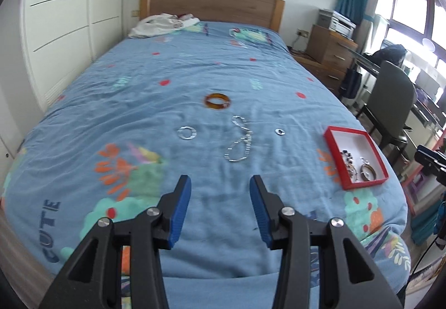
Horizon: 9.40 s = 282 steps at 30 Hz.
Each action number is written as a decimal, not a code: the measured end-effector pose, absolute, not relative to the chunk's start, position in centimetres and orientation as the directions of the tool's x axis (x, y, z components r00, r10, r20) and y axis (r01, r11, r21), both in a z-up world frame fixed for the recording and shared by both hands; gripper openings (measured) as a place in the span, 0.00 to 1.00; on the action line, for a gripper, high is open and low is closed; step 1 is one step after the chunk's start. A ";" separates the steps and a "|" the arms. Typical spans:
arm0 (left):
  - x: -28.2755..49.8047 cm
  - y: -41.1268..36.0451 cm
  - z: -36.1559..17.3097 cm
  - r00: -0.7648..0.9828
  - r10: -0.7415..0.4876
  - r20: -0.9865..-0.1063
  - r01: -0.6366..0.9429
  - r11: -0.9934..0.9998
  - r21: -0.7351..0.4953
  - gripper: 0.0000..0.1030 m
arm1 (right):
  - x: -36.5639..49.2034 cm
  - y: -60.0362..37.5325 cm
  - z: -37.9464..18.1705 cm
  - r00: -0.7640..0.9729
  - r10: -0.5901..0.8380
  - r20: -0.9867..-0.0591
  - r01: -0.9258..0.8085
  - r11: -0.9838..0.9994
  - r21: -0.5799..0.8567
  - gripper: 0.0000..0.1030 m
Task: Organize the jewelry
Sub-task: 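Withdraw both tools from the box toward the remaining hoop and chain necklace, then grasp the twisted silver hoop with the left tool while the right tool grasps the chain necklace, then carry hoop and necklace into the red box and open both tools, then withdraw both tools from the box toward the brown bangle and silver ring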
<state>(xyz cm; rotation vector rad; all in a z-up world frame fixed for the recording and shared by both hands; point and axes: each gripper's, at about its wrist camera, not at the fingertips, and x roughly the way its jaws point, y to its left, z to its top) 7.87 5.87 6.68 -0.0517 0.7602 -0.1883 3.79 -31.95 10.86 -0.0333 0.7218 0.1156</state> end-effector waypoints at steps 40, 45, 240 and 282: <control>6.2 17.8 1.7 0.695 -0.016 -0.719 -0.110 0.986 -0.127 0.41 | 10.3 -24.9 9.6 0.686 0.189 -0.703 -0.207 0.976 0.061 0.56; 7.3 16.7 1.3 0.678 -0.026 -0.734 -0.101 0.987 -0.128 0.41 | 11.3 -25.5 8.5 0.675 0.194 -0.712 -0.200 0.977 0.077 0.56; 27.1 -38.1 -8.8 0.379 -0.386 -0.841 0.532 0.834 -0.143 0.38 | 22.5 -50.3 -7.5 0.540 0.106 -0.835 0.010 0.991 0.132 0.25; 15.0 -10.0 3.0 0.614 -0.233 -0.754 0.265 0.961 -0.082 0.48 | 11.5 -37.3 5.6 0.671 0.156 -0.725 -0.075 0.987 0.143 0.37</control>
